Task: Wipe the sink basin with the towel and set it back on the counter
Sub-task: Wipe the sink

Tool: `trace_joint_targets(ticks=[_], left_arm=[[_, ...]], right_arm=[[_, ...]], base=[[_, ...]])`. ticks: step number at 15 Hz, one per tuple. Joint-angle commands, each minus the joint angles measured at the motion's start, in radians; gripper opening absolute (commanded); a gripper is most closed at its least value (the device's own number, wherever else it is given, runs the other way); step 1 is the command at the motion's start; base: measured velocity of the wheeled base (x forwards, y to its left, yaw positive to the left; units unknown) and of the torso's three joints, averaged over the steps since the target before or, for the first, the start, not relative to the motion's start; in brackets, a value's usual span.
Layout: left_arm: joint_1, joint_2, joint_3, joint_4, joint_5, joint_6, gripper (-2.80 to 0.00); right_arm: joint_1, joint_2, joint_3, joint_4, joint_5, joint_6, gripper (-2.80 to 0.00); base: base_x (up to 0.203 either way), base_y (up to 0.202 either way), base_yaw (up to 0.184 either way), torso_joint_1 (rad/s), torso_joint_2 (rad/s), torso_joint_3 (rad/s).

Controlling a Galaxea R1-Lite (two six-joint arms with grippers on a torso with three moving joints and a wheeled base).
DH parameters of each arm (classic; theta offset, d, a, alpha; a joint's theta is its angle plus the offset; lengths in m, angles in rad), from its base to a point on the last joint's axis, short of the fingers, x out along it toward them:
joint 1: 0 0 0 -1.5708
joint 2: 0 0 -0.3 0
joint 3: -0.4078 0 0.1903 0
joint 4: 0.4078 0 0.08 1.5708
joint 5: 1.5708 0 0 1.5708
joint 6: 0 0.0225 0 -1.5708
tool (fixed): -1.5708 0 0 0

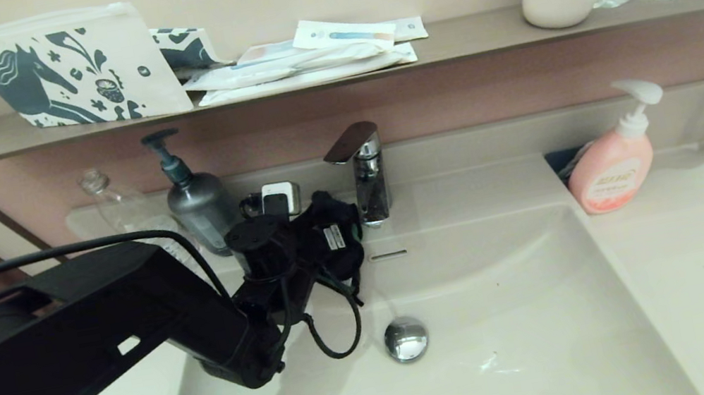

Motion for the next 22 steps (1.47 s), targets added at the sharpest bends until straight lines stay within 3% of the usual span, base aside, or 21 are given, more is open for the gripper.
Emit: trace_joint_targets(ticks=[1, 4, 11, 13, 15, 19, 22], left_arm=[[-0.033, 0.015, -0.024, 0.006, 0.015, 0.000, -2.80], [-0.051, 0.009, 0.017, 0.000, 0.059, -0.003, -2.80], [-0.016, -0.072, 0.403, -0.188, 0.081, -0.012, -2.80], [0.014, -0.117, 0.490, -0.208, 0.095, -0.072, -2.80], [0.080, -0.167, 0.508, -0.212, 0.100, -0.094, -2.80], [0.127, -0.179, 0.547, -0.198, 0.105, -0.082, -2.80], [0.215, -0.171, 0.565, -0.196, 0.075, -0.038, -2.80]], right_arm=[[0.001, 0.001, 0.000, 0.000, 0.000, 0.000, -2.80], [0.001, 0.001, 0.000, 0.000, 0.000, 0.000, -2.80], [0.000, 0.001, 0.000, 0.000, 0.000, 0.000, -2.80], [0.000, 0.001, 0.000, 0.000, 0.000, 0.000, -2.80], [0.001, 0.001, 0.000, 0.000, 0.000, 0.000, -2.80], [0.002, 0.001, 0.000, 0.000, 0.000, 0.000, -2.80], [0.000, 0.001, 0.000, 0.000, 0.000, 0.000, -2.80]], base=[[0.000, 0.000, 0.000, 0.000, 0.00, 0.000], [0.000, 0.000, 0.000, 0.000, 0.00, 0.000], [0.000, 0.000, 0.000, 0.000, 0.00, 0.000], [0.000, 0.000, 0.000, 0.000, 0.00, 0.000], [0.000, 0.000, 0.000, 0.000, 0.00, 0.000], [0.000, 0.000, 0.000, 0.000, 0.00, 0.000], [0.000, 0.000, 0.000, 0.000, 0.00, 0.000]])
